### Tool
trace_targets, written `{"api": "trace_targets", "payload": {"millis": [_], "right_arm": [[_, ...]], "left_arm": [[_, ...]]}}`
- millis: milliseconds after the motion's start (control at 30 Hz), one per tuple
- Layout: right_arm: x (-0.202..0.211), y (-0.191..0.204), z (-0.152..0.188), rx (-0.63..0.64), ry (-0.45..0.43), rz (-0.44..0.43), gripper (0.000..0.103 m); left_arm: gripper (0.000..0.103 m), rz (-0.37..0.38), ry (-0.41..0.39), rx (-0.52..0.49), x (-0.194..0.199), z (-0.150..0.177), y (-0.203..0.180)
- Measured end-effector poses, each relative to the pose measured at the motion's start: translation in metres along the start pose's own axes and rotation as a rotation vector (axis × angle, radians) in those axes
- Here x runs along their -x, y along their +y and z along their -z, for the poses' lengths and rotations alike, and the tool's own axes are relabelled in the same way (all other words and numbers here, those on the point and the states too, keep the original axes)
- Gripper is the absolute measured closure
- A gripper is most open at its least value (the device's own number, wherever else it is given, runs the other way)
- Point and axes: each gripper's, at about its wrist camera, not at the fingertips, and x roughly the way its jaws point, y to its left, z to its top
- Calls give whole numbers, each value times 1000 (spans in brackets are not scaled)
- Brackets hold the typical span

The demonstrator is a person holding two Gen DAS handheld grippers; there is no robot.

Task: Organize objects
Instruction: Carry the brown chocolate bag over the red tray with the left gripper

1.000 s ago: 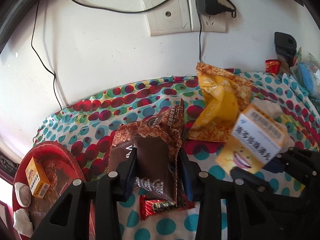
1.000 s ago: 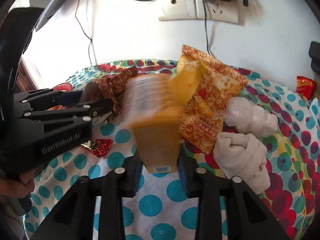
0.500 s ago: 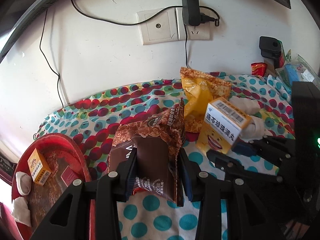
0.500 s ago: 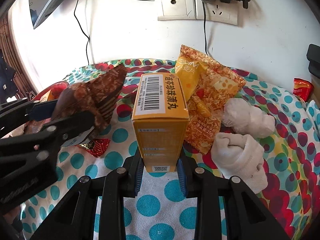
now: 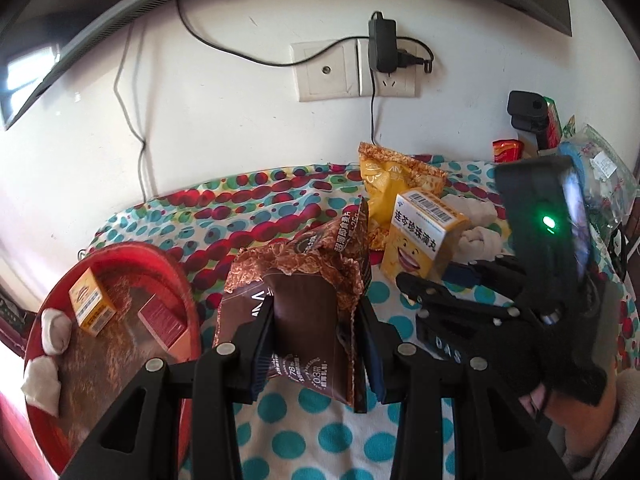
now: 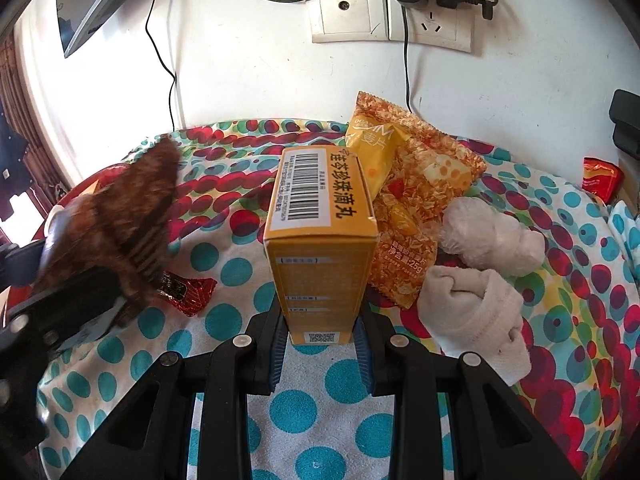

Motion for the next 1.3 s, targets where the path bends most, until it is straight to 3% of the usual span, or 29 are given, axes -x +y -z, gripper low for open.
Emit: {"api": "trace_targets", "payload": {"millis": [267,600,867,1300], "right_arm": [[1,2,-2,7,1,9,74],[2,5,-3,18,9,21,74],[1,5,-4,27,10,30,74],[0,4,-4,33,16,34,74]], "left_arm": [[64,-18,1,16,22,24,5],[64,-31,-54,22,59,32,20],[64,-71,-91,93,84,34,58],[64,-204,-56,254,86,55,137]]}}
